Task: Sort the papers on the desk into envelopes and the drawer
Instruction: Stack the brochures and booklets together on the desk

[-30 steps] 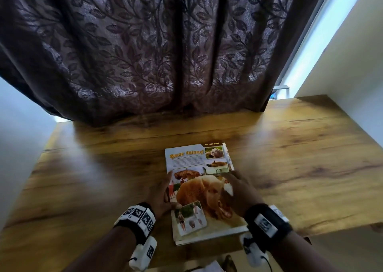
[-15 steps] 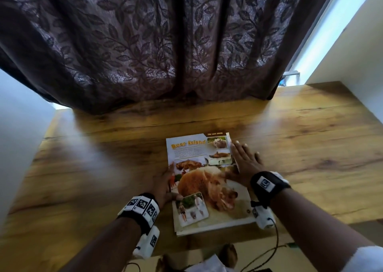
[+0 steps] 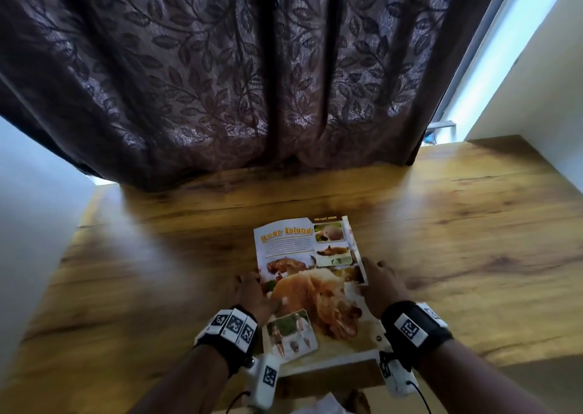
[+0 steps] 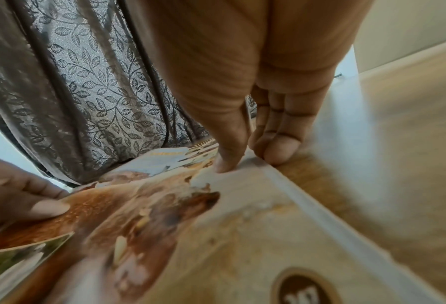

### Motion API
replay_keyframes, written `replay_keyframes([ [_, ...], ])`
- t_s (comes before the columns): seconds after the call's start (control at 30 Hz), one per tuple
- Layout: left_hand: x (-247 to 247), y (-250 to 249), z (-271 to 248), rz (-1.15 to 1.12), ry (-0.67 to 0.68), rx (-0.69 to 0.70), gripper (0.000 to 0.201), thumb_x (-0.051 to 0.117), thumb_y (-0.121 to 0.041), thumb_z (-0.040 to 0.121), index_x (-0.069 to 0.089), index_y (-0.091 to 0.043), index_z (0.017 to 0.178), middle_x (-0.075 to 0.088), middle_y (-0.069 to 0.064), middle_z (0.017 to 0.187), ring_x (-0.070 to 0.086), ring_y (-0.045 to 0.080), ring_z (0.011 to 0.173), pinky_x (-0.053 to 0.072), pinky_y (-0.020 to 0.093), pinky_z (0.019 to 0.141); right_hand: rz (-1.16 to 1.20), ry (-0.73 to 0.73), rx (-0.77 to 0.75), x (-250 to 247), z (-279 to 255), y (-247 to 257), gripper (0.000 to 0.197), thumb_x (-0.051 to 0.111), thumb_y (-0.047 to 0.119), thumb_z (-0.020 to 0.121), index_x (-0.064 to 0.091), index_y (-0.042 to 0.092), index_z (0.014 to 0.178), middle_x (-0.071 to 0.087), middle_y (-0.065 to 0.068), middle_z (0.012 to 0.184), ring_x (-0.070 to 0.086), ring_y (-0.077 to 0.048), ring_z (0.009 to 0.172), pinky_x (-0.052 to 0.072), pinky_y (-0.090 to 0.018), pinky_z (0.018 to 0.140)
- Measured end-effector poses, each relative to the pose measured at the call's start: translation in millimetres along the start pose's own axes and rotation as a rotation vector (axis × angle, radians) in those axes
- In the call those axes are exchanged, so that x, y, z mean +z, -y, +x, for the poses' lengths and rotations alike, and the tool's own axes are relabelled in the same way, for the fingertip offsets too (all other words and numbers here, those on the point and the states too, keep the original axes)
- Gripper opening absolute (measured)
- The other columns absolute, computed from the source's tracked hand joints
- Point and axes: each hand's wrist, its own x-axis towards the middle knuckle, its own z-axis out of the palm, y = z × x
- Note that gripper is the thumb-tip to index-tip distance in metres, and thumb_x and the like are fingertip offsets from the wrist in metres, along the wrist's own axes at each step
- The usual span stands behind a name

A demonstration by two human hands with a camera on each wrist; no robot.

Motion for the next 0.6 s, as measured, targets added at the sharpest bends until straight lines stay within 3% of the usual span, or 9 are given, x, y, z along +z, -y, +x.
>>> replay_keyframes([
  [0.07, -3, -14, -3, -0.094, -0.024, -0.020, 0.082, 0.079, -0.052, 0.044, 0.039, -0.020, 0.108, 0.059, 0.007, 0.112, 0.059, 0.028, 0.106, 0.052, 0.044, 0.091, 0.019, -0.002, 0.005, 2, 0, -3, 0.044, 0.066, 0.017, 0.090, 0.048, 0.028, 0.129, 0.053, -0.004, 0.113, 0.062, -0.025, 0.098, 0.051, -0.032, 0.080],
  [0.17, -3, -27, -6, -0.175, -0.030, 0.017, 0.066, 0.084, -0.030, 0.068, 0.038, -0.014, 0.113, 0.062, 0.002, 0.108, 0.063, 0.020, 0.095, 0.055, 0.039, 0.085, 0.037, -0.009, -0.005, 0, -1, -3, 0.047, 0.068, 0.019, 0.090, 0.047, 0.029, 0.131, 0.053, -0.004, 0.116, 0.062, -0.024, 0.100, 0.049, -0.030, 0.081],
  [0.23, -6, -32, -9, -0.196, 0.002, 0.091, 0.051, 0.081, -0.029, 0.075, 0.047, -0.023, 0.112, 0.063, -0.009, 0.107, 0.064, 0.014, 0.096, 0.054, 0.037, 0.089, 0.054, -0.008, -0.008, -1, -3, -2, 0.046, 0.068, 0.021, 0.090, 0.048, 0.028, 0.131, 0.053, -0.004, 0.116, 0.061, -0.023, 0.101, 0.048, -0.029, 0.081],
  [0.27, -7, -34, -12, -0.210, 0.009, 0.147, 0.038, 0.078, -0.023, 0.079, 0.054, -0.030, 0.106, 0.063, -0.014, 0.104, 0.064, 0.011, 0.097, 0.052, 0.034, 0.091, 0.065, -0.003, -0.009, -2, -4, -1, 0.045, 0.068, 0.022, 0.090, 0.049, 0.028, 0.130, 0.053, -0.003, 0.117, 0.060, -0.023, 0.102, 0.048, -0.029, 0.081],
  [0.33, -12, -39, -16, -0.224, 0.020, 0.243, 0.032, 0.071, -0.014, 0.084, 0.058, -0.042, 0.094, 0.064, -0.018, 0.102, 0.064, 0.013, 0.102, 0.048, 0.030, 0.091, 0.093, -0.009, -0.011, -5, -7, -1, 0.045, 0.069, 0.026, 0.089, 0.048, 0.028, 0.129, 0.053, -0.003, 0.117, 0.059, -0.026, 0.107, 0.050, -0.033, 0.085],
  [0.43, -24, -41, -23, -0.284, 0.069, 0.240, 0.022, 0.071, -0.027, 0.087, 0.065, -0.043, 0.101, 0.070, -0.015, 0.108, 0.064, 0.014, 0.109, 0.050, 0.035, 0.097, 0.229, -0.055, 0.000, -11, -7, -4, 0.056, 0.076, 0.035, 0.084, 0.047, 0.032, 0.131, 0.058, -0.003, 0.113, 0.058, -0.029, 0.112, 0.045, -0.031, 0.085],
  [0.5, -34, -41, -26, -0.341, 0.070, 0.239, 0.025, 0.073, -0.033, 0.086, 0.064, -0.045, 0.105, 0.071, -0.016, 0.109, 0.065, 0.009, 0.108, 0.051, 0.038, 0.097, 0.518, -0.055, 0.039, -17, -8, -5, 0.061, 0.082, 0.032, 0.081, 0.049, 0.033, 0.132, 0.064, 0.004, 0.107, 0.065, -0.022, 0.103, 0.052, -0.034, 0.085],
  [0.57, -42, -38, -26, -0.334, 0.052, 0.264, 0.029, 0.075, -0.034, 0.084, 0.063, -0.043, 0.109, 0.071, -0.015, 0.111, 0.065, 0.008, 0.108, 0.052, 0.039, 0.096, 0.786, 0.004, 0.069, -25, -9, 0, 0.053, 0.083, 0.026, 0.081, 0.057, 0.024, 0.127, 0.071, 0.007, 0.100, 0.069, -0.018, 0.096, 0.058, -0.042, 0.088],
  [0.6, -44, -40, -29, -0.310, 0.050, 0.275, 0.031, 0.075, -0.033, 0.084, 0.062, -0.042, 0.111, 0.071, -0.014, 0.112, 0.065, 0.009, 0.108, 0.052, 0.040, 0.096, 0.814, 0.035, 0.080, -28, -8, 2, 0.043, 0.082, 0.023, 0.082, 0.062, 0.020, 0.120, 0.073, 0.007, 0.097, 0.070, -0.019, 0.094, 0.059, -0.044, 0.088],
])
